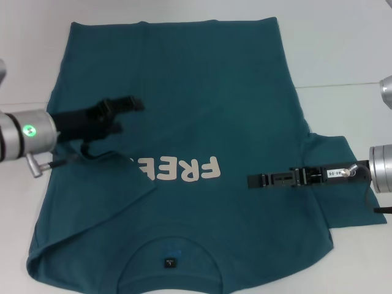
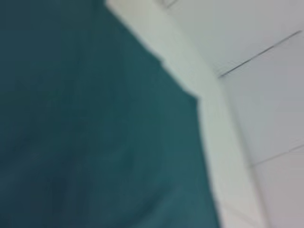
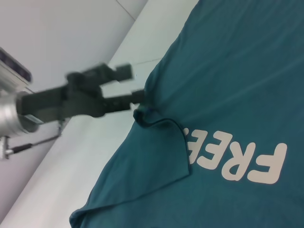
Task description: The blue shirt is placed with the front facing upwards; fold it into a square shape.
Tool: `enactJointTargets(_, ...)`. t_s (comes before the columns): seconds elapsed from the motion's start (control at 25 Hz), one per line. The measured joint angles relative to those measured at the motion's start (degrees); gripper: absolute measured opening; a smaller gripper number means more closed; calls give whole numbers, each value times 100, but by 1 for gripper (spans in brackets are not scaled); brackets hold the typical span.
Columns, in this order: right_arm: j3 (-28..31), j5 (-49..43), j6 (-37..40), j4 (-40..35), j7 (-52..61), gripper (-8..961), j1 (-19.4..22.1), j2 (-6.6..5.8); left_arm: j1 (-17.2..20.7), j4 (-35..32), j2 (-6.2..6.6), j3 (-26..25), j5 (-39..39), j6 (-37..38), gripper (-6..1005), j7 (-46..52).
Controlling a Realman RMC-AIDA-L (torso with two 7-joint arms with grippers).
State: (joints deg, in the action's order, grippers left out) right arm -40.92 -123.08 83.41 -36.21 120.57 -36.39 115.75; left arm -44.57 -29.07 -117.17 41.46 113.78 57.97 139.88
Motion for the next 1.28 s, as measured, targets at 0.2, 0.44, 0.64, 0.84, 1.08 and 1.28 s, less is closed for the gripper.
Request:
enactJointTargets(0.2,-21,-2,-29,1,2,907,0,6,250,-199,117,63,-130,83,876,126)
enactJointTargets(0.44,-8,-5,-38,53,10,907,-5,-1,450,-220,169,171,603,-532,877,678)
enactJointTargets(0.64,4,-5,-44,55,24,907,-7,-1,510,-204,163,213,728,-723,876,690)
enactJointTargets(0.84,4,-6,-66,119,29,906,-28,0,452,-169,91,236,796,-936,876,637)
enactJointTargets(1.08,6,-5,-72,132,46,906,-35,-1,174,217,31,626,806,-1480,877,638)
enactJointTargets(1.28,5,3,-71,133,46,906,-20,-21,-48,87,-131,567,611,-1258,877,360)
